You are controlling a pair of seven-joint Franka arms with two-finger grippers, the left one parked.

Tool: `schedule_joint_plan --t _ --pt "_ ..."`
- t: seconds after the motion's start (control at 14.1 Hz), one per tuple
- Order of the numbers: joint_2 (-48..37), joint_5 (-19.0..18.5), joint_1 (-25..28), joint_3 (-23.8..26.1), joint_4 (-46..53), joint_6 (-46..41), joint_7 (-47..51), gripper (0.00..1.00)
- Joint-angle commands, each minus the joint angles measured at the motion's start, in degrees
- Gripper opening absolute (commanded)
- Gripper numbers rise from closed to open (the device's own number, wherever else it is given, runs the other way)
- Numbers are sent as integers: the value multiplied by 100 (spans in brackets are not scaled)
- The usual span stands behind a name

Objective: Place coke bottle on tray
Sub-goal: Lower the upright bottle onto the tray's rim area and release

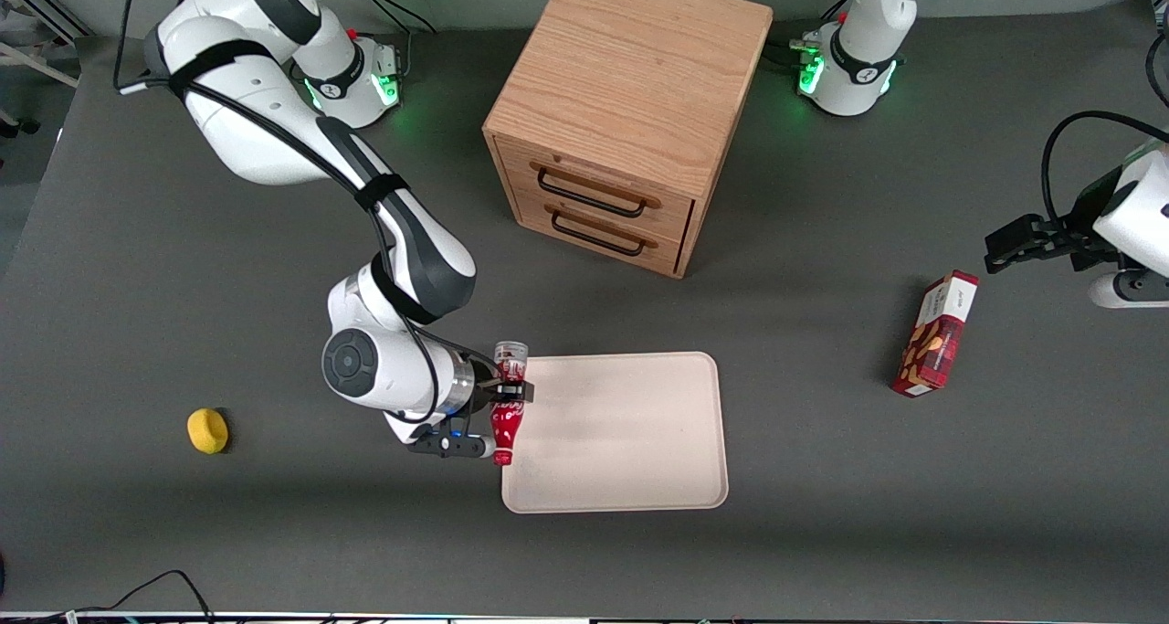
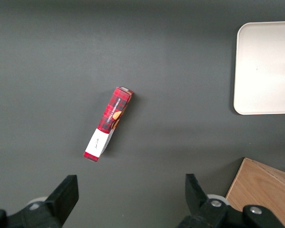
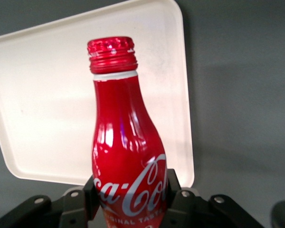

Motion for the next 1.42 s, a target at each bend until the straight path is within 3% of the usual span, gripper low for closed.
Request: schedule_joint_plan --t 0.0,0.28,1.28,1.35 --pt "346 -68 114 -38 393 187 -163 0" --pt "671 -375 114 -56 428 627 -304 0" --pt "874 -375 176 -56 367 1023 -234 0" --pt "883 -375 176 -56 358 1023 -234 14"
